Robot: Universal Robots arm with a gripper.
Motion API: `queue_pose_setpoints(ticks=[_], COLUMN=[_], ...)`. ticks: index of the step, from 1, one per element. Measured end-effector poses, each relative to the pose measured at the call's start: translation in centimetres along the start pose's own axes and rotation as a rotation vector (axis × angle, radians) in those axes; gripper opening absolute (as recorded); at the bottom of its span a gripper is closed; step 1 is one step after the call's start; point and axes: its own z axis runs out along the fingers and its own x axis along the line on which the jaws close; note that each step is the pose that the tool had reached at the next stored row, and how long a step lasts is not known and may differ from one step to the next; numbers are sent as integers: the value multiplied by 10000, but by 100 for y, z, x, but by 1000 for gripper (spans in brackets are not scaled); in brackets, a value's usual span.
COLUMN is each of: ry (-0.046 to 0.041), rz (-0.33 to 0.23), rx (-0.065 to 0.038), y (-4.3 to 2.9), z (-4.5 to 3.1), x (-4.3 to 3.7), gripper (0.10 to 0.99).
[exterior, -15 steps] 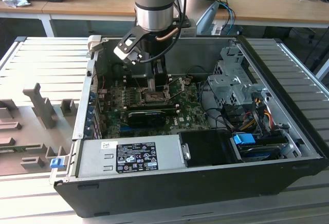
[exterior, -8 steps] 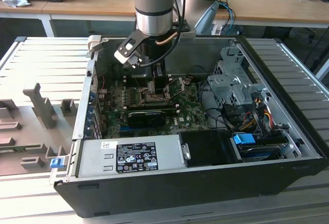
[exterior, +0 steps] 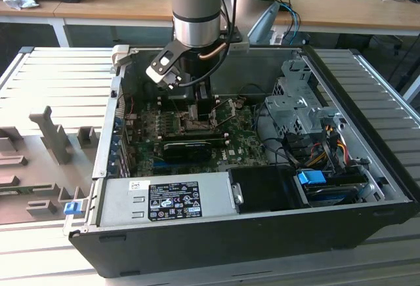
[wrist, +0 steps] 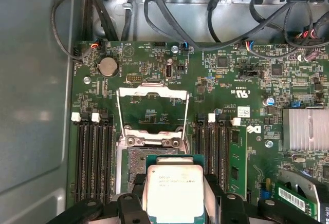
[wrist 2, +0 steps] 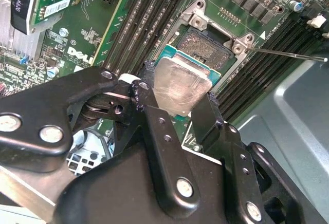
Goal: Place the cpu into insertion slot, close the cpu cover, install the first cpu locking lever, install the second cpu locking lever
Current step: 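Place the cpu into insertion slot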
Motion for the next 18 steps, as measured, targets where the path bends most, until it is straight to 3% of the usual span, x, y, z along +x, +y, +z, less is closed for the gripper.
queue_pose_setpoints(ticks=[18], ry=[-1], rz=[0], rx=[1], y=[-6], z=[63], x=[-2], gripper=[525])
